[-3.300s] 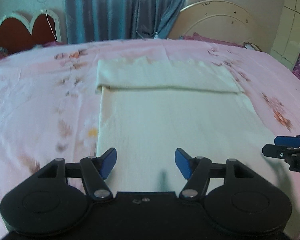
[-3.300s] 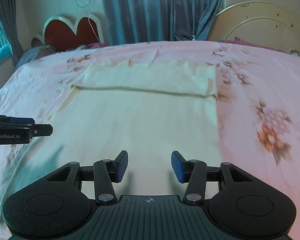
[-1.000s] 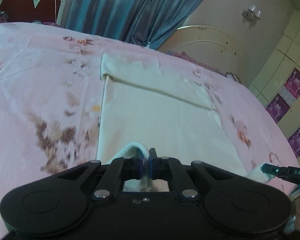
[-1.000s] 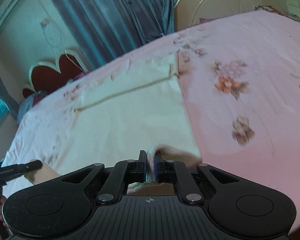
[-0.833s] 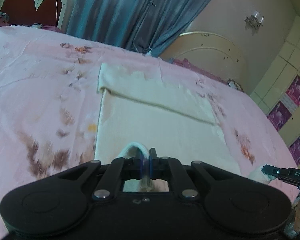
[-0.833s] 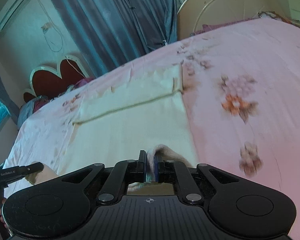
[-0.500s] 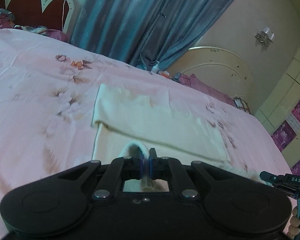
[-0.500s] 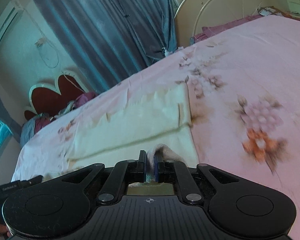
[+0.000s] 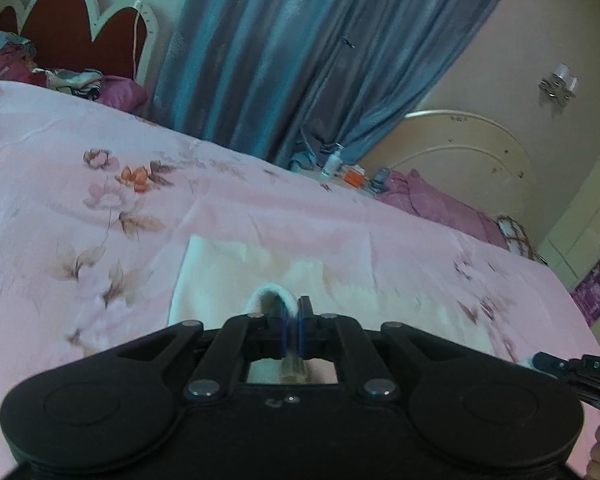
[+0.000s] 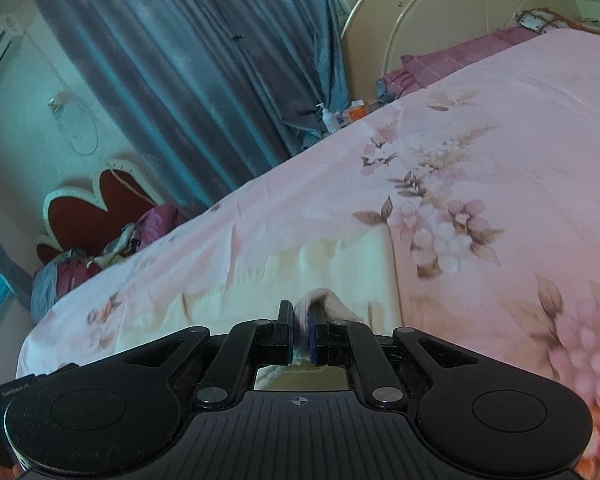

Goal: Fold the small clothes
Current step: 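Lift the hem with both grippers and fold it toward the collar, then open both grippers and release the folded hem onto the sweater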

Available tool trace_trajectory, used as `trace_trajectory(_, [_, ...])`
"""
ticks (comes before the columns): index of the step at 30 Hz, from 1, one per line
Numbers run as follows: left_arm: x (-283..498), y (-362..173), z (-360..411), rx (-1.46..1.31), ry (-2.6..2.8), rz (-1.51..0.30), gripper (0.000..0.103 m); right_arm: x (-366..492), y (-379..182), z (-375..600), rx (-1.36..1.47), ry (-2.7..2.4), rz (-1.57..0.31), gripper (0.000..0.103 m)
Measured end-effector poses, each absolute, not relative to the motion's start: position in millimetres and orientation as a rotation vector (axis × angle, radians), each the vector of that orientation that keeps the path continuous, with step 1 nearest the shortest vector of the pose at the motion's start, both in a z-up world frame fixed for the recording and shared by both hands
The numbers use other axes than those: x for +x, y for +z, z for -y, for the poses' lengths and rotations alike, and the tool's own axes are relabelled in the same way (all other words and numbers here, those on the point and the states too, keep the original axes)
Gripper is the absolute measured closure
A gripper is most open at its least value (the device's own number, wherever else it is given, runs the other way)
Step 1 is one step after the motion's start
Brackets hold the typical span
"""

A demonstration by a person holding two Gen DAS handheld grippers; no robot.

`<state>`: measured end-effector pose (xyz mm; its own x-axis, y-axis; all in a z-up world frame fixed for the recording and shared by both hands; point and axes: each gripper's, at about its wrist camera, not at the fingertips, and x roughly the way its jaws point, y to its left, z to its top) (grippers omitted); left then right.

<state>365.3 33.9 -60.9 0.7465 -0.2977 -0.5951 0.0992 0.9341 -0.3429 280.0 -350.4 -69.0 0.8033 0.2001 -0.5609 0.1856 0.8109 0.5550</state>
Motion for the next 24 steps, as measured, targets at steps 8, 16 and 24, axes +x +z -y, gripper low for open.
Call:
trace_trajectory(8, [414.5, -86.4, -21.0, -0.25, -0.126, -0.772, 0.091, 337.0, -99.2, 366.6, 0.68, -0.04, -0.727, 0.096])
trace_trajectory(16, [427.4, -85.3, -22.4, -0.198, -0.061, -0.729, 0.014, 352.9, -106.9, 371.9, 0.637, -0.036, -0.76, 0.078])
trace_trajectory(24, [428.2, -79.6, -30.0, -0.151, -0.176, -0.738, 0.015, 351.8, -93.3, 380.4, 0.531, 0.005, -0.677, 0.018])
